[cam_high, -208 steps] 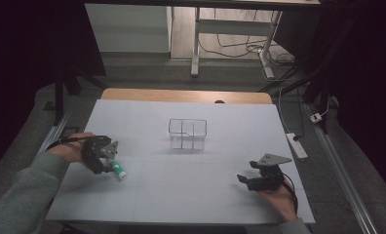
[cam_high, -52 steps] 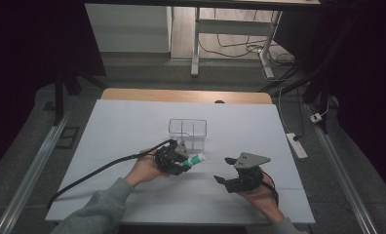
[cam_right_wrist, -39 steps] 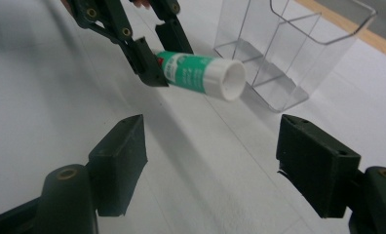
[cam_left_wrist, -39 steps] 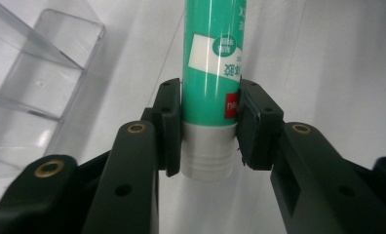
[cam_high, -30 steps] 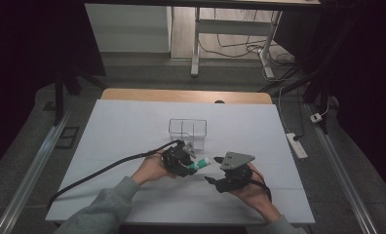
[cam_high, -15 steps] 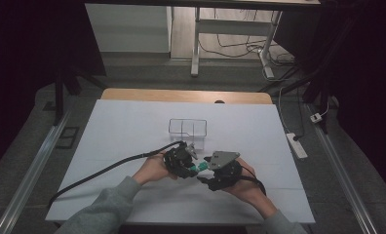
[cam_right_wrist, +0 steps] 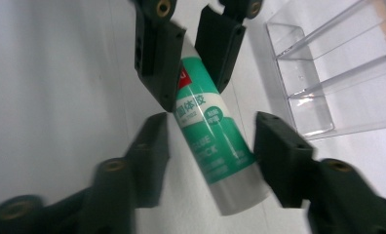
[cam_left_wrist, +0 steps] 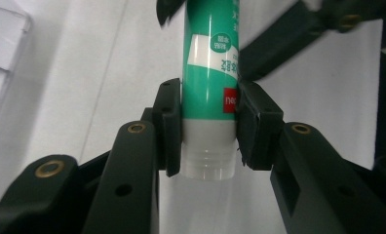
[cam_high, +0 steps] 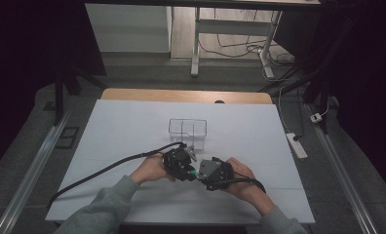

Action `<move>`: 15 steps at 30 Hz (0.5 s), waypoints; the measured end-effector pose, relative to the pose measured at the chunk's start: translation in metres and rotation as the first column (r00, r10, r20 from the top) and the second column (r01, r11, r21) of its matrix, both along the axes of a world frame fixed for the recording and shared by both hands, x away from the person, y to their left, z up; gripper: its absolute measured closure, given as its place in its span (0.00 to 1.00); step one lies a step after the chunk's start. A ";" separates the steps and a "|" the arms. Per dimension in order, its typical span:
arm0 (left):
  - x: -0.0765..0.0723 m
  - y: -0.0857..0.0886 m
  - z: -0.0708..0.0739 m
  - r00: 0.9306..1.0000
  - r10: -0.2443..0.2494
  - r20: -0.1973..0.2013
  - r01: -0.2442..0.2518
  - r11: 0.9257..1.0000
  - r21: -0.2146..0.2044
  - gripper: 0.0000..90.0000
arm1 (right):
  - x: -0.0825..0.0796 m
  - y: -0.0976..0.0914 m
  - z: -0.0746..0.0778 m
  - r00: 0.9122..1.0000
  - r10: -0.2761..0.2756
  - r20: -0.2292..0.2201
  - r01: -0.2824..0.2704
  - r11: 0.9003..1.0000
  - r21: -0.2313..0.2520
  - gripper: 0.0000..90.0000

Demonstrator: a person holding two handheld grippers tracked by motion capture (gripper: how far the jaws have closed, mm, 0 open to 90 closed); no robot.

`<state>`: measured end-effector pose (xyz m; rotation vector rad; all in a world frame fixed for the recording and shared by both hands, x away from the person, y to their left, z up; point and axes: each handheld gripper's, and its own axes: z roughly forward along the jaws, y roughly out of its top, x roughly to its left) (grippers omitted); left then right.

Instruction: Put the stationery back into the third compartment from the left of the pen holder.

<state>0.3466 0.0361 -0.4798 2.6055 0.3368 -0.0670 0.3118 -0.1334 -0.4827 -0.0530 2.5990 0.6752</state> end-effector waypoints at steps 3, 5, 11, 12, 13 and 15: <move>-0.002 0.001 0.003 1.000 -0.015 -0.007 0.015 1.000 -0.016 0.71 | -0.005 0.005 -0.006 1.000 0.022 0.005 -0.022 0.998 -0.058 0.67; -0.002 0.003 0.005 1.000 -0.028 -0.010 0.027 0.999 -0.031 0.71 | -0.006 0.007 -0.009 0.999 0.052 -0.009 -0.053 0.996 -0.076 0.72; -0.003 0.006 0.008 0.999 -0.031 0.023 0.033 0.998 -0.057 0.70 | -0.007 0.005 -0.008 0.997 0.072 0.013 -0.071 0.996 -0.061 0.73; -0.003 0.007 0.009 0.999 -0.025 0.032 0.027 0.997 -0.066 0.69 | -0.006 0.004 -0.008 0.997 0.073 0.015 -0.073 0.996 -0.052 0.73; -0.003 0.007 0.010 0.999 -0.020 0.035 0.023 0.996 -0.081 0.66 | -0.006 0.003 -0.007 0.998 0.058 0.009 -0.057 0.997 -0.044 0.73; -0.004 0.009 0.012 0.998 -0.013 0.055 0.019 0.994 -0.106 0.57 | -0.005 0.001 -0.008 0.999 0.033 0.004 -0.032 0.999 -0.028 0.73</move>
